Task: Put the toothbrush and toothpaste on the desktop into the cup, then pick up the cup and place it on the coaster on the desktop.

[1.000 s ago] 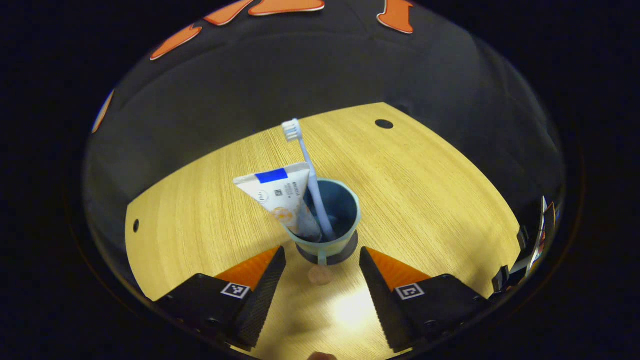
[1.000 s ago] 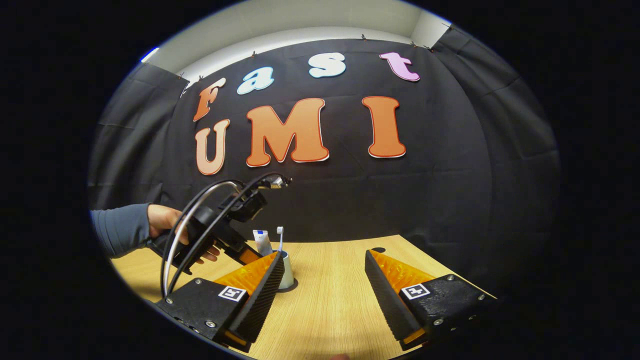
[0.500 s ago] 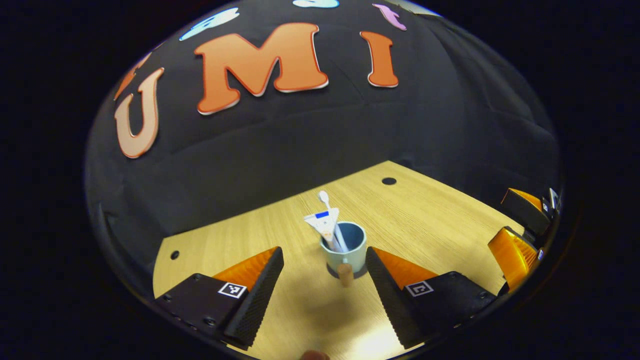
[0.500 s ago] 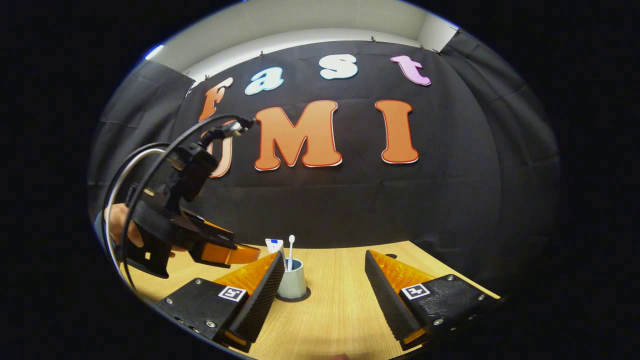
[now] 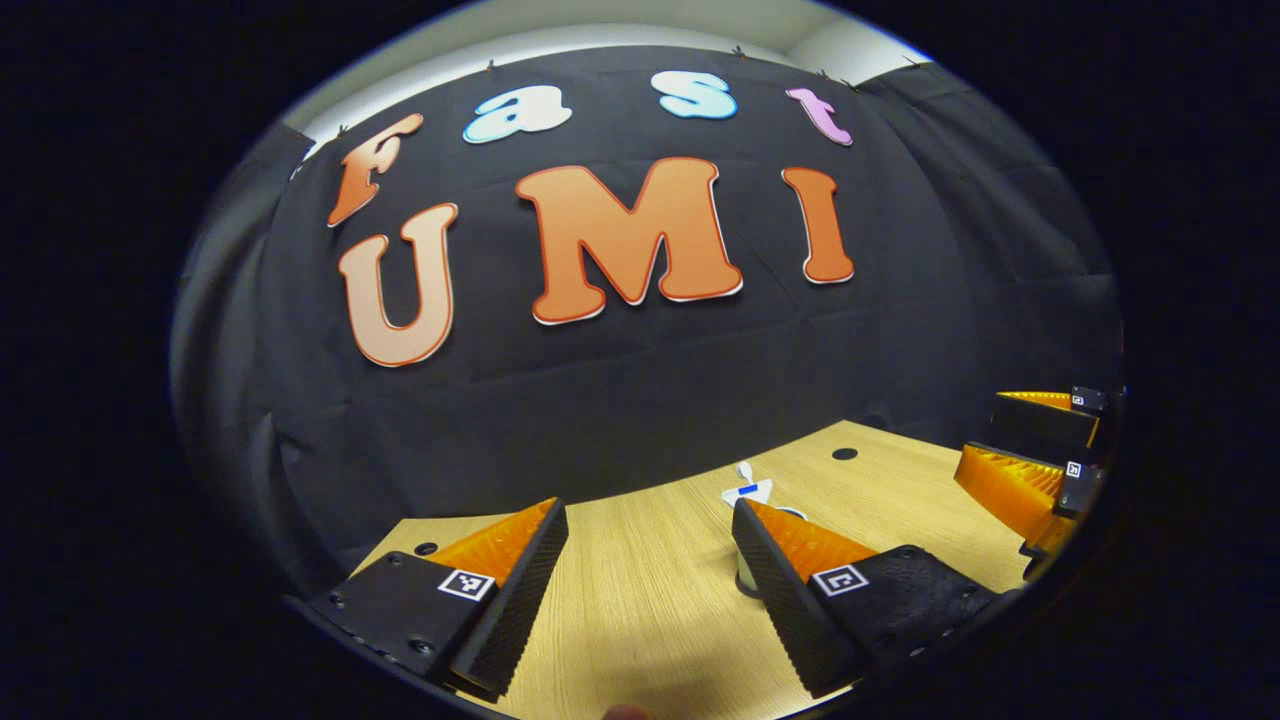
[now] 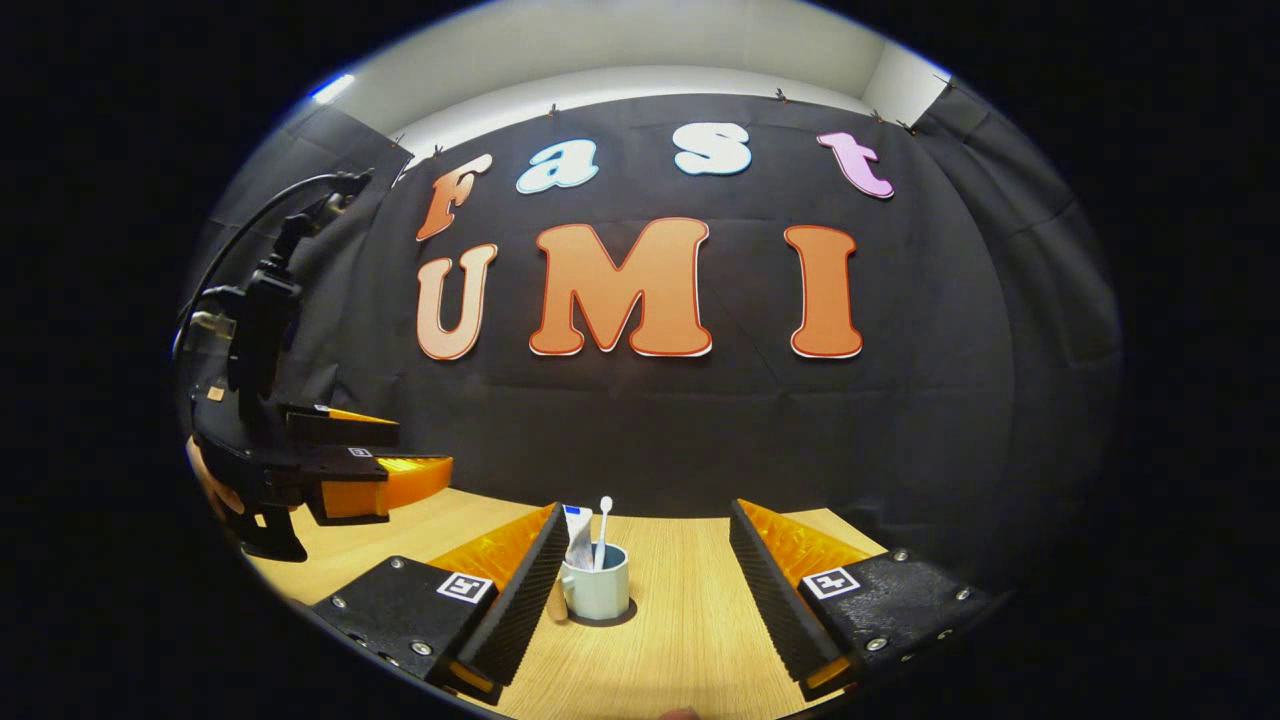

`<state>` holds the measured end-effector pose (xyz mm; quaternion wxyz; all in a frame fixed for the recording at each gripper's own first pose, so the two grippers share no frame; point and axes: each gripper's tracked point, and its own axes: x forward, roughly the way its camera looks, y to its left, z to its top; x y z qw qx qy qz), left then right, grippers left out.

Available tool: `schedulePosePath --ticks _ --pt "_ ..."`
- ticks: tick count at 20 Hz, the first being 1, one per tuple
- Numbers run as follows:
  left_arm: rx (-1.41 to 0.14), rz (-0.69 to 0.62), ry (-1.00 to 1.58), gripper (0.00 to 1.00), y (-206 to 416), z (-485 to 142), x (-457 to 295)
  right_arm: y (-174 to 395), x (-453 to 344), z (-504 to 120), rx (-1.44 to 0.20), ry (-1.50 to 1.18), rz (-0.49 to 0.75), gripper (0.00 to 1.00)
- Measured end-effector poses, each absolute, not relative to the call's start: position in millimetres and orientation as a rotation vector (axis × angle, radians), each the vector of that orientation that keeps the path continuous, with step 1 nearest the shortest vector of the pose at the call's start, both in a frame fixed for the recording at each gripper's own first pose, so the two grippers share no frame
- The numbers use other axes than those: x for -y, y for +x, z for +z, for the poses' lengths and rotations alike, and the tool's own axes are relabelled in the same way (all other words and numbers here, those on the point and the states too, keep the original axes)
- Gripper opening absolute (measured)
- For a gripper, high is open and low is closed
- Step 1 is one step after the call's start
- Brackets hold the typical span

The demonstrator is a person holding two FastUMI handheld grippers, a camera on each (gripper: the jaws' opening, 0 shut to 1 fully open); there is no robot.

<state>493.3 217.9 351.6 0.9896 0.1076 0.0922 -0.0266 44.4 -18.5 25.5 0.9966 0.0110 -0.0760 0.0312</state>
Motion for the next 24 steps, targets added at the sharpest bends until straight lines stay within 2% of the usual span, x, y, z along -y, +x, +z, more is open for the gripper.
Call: schedulePosePath --ticks 14,22,24 --pt "-0.079 0.095 0.116 0.99 454.9 334.1 -309.9 57.4 -18.0 25.3 0.157 -0.039 0.081 0.97" --pt "-0.069 0.118 0.078 0.99 453.6 307.5 -319.9 58.6 -30.0 12.4 0.159 -0.044 0.107 0.97" --pt "-0.063 0.124 0.076 0.99 453.7 307.4 -321.0 58.1 -30.2 10.2 0.156 -0.045 0.11 1.0"
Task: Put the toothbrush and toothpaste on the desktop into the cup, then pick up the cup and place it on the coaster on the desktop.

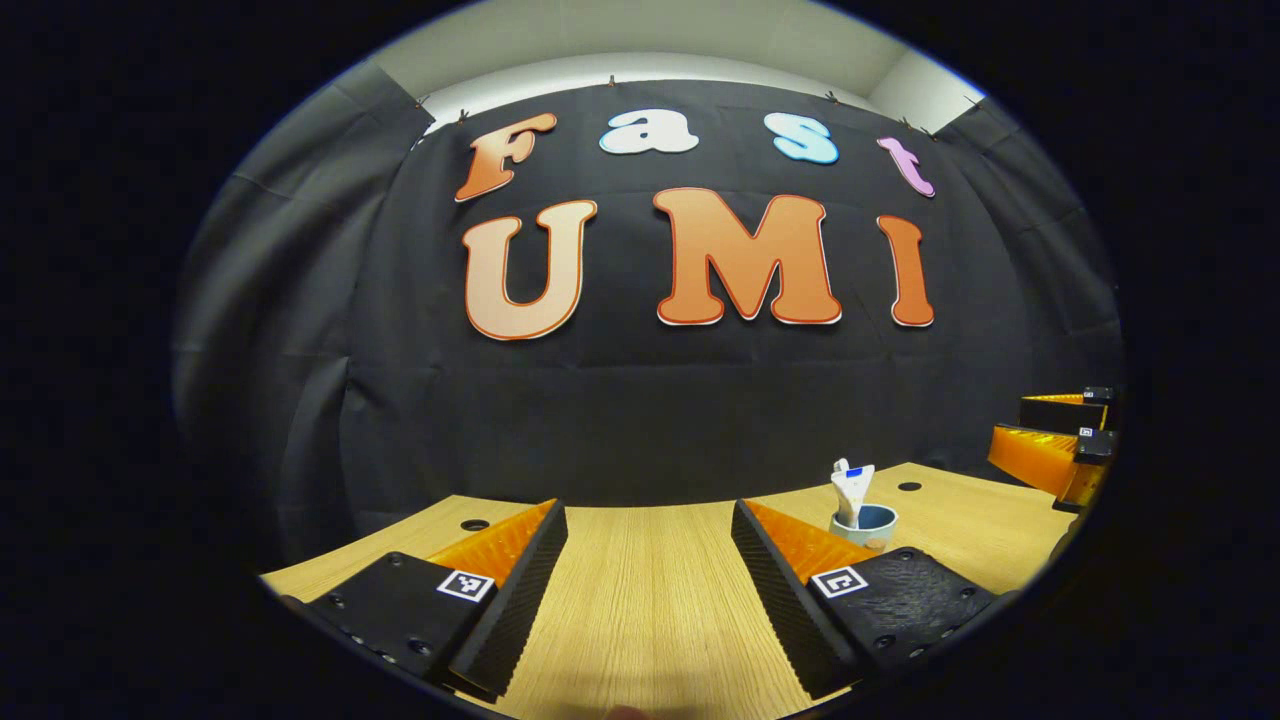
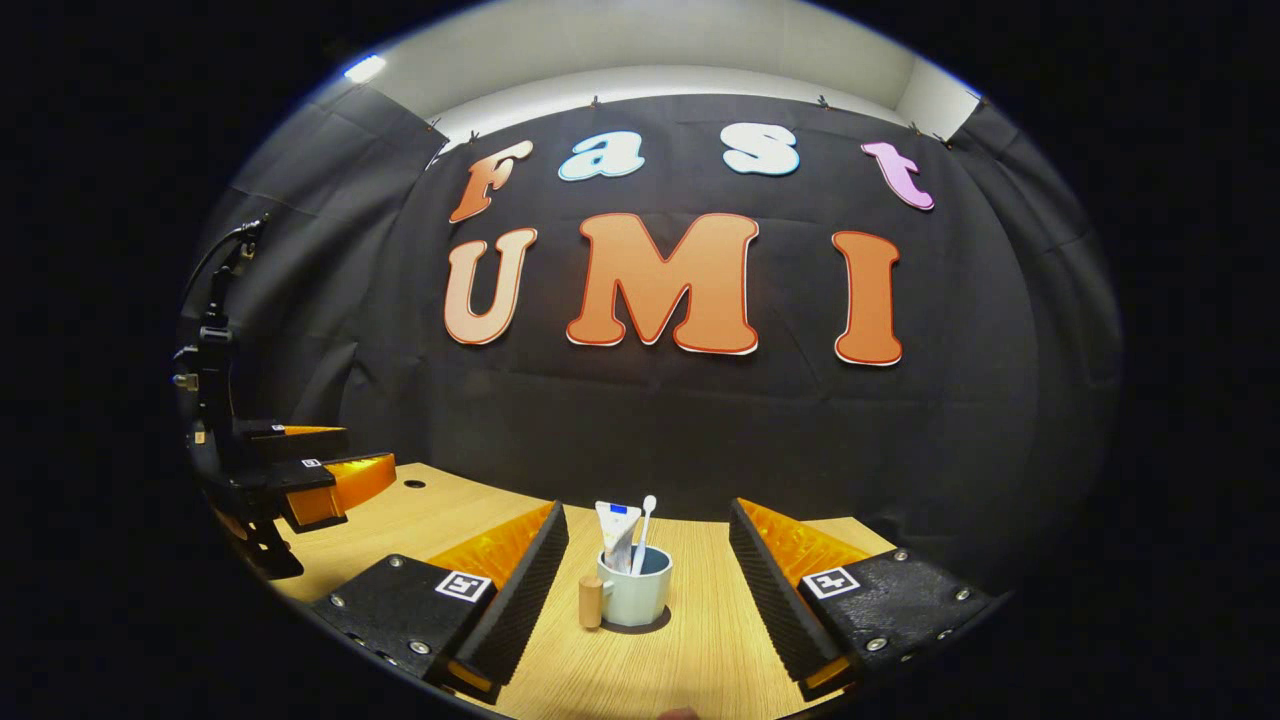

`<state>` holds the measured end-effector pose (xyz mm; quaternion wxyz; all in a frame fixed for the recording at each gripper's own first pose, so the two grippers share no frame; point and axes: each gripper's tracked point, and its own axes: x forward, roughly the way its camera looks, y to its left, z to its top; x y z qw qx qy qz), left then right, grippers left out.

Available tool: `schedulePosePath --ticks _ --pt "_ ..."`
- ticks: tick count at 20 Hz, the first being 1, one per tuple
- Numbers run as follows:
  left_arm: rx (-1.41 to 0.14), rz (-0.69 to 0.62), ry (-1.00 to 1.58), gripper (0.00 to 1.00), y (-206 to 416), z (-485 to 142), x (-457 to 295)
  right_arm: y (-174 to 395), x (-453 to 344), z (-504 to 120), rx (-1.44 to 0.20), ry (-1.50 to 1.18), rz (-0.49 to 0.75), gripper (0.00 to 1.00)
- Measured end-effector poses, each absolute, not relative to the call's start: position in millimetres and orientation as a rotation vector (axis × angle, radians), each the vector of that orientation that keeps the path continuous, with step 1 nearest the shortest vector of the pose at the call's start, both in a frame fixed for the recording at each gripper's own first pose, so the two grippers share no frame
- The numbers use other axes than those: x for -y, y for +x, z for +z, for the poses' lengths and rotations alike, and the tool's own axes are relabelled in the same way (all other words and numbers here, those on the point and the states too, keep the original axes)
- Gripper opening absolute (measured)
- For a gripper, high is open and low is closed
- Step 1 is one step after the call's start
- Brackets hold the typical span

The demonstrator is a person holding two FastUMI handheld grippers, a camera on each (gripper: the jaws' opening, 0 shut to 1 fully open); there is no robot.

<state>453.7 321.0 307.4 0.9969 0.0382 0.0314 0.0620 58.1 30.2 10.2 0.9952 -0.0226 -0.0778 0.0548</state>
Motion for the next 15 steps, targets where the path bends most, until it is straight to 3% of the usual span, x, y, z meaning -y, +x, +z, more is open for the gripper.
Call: schedulePosePath --ticks 15 --pt "-0.037 0.169 0.051 1.0 461.3 300.8 -303.4 51.4 -6.7 9.1 0.183 -0.061 0.127 0.98"
